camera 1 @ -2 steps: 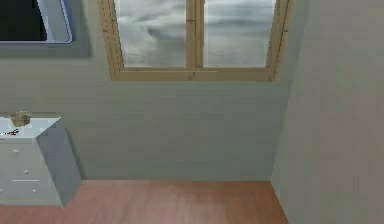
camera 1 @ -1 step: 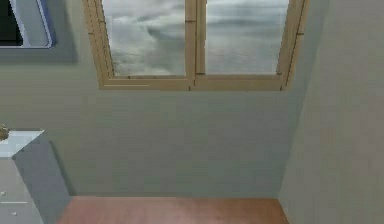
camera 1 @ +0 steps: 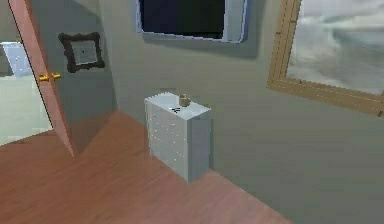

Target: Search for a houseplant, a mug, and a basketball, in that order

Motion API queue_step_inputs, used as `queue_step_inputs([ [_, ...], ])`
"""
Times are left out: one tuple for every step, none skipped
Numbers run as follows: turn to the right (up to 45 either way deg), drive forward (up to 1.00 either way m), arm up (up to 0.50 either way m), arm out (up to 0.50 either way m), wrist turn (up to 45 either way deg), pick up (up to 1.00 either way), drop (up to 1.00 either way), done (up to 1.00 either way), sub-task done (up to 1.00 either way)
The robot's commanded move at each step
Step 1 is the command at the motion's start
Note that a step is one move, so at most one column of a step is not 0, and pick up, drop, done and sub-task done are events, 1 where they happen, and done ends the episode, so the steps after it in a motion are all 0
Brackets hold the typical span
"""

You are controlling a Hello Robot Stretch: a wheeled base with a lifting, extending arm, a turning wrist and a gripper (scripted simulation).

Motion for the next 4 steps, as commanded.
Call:
queue_step_inputs([
  [-3.0,0.00,0.00,0.00,0.0,0.00,0.00,0.00,0.00],
  [0.0,0.35,0.00,0.00,0.0,0.00,0.00,0.00,0.00],
  [-45.0,0.00,0.00,0.00,0.0,0.00,0.00,0.00,0.00],
  [-45.0,0.00,0.00,0.00,0.0,0.00,0.00,0.00,0.00],
])
